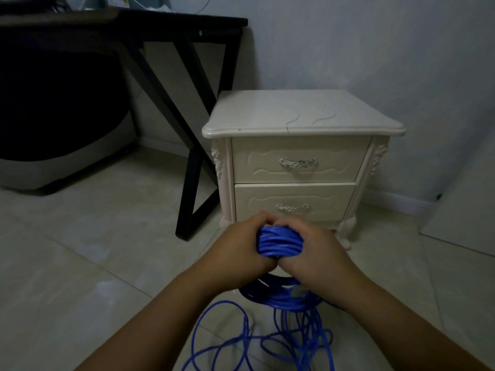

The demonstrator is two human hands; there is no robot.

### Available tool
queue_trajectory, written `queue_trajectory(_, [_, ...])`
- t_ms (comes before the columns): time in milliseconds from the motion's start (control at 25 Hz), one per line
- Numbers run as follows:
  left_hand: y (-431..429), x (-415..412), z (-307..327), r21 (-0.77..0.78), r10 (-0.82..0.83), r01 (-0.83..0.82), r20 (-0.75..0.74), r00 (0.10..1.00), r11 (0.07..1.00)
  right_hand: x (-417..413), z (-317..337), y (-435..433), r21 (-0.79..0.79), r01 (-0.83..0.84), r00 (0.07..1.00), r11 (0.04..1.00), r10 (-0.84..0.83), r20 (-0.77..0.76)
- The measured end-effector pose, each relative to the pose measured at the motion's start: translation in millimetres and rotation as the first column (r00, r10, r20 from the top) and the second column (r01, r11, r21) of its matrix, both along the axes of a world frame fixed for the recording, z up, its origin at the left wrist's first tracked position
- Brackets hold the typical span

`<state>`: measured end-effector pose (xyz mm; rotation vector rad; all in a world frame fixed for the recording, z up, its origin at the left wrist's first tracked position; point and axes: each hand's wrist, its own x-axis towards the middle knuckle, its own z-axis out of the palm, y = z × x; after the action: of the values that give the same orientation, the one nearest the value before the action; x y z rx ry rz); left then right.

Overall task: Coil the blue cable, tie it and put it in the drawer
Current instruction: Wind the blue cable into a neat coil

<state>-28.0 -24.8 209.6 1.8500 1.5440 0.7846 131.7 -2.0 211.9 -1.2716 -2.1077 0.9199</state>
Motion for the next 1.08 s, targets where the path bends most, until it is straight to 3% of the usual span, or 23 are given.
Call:
queue_trajectory(120, [5.3, 6.8, -8.3, 0.079, 0.139, -0.138, -0.010, 0.990, 0.987, -3.6, -0.6, 6.2, -0.082, 0.012, 0.999, 0.997, -0.015, -0.037])
queue_trajectory(280, [16.6, 10.6, -8.8, -0.069, 0.330, -0.324, 0.283, 0.900, 0.943, -2.0, 1.5, 22.1, -0.329, -0.027, 0.954, 0.944, -0.074, -0.290])
queue_trajectory(400, [16.2, 11.8, -8.2, -0.237, 0.455, -0.389, 0.498, 0.738, 0.890, -4.6, -0.9, 26.5, -0.432, -0.037, 0.820, 0.901, -0.220, -0.528])
queue_trajectory(560, [23.6, 14.2, -8.7, -0.369, 0.553, -0.428, 0.684, 0.476, 0.825, -11.7, -15.7, 22.9, -0.461, 0.004, 0.751, 0.887, -0.307, -0.585])
queue_trajectory(680, [26.7, 16.2, -17.2, -0.465, 0.546, -0.312, 0.794, 0.267, 0.828, -18.2, -27.9, 18.5, -0.574, -0.012, 0.655, 0.819, -0.427, -0.623])
queue_trajectory(760, [22.2, 19.7, -19.5, -0.475, 0.506, -0.176, 0.804, 0.312, 0.862, -14.6, -27.9, 22.1, -0.622, -0.043, 0.578, 0.782, -0.489, -0.653])
queue_trajectory(840, [17.6, 18.2, -12.2, -0.435, 0.420, -0.099, 0.748, 0.514, 0.895, -5.8, -20.5, 28.7, -0.592, 0.011, 0.564, 0.806, -0.494, -0.662])
queue_trajectory(880, [17.0, 14.0, -6.1, -0.405, 0.358, -0.065, 0.709, 0.607, 0.912, -1.0, -14.5, 31.5, -0.543, 0.074, 0.617, 0.836, -0.466, -0.634])
queue_trajectory(960, [16.1, -0.5, 5.1, -0.349, 0.238, 0.026, 0.691, 0.683, 0.937, 5.0, -4.0, 33.6, -0.387, 0.175, 0.796, 0.905, -0.361, -0.485])
queue_trajectory(1040, [14.2, -9.4, 11.5, -0.299, 0.108, 0.119, 0.645, 0.757, 0.947, 5.6, 1.2, 29.2, -0.208, 0.173, 0.946, 0.963, -0.221, -0.238])
queue_trajectory(1080, [12.7, -9.0, 11.2, -0.266, 0.033, 0.134, 0.542, 0.839, 0.954, 3.8, 1.9, 25.3, -0.125, 0.132, 0.983, 0.983, -0.147, -0.114])
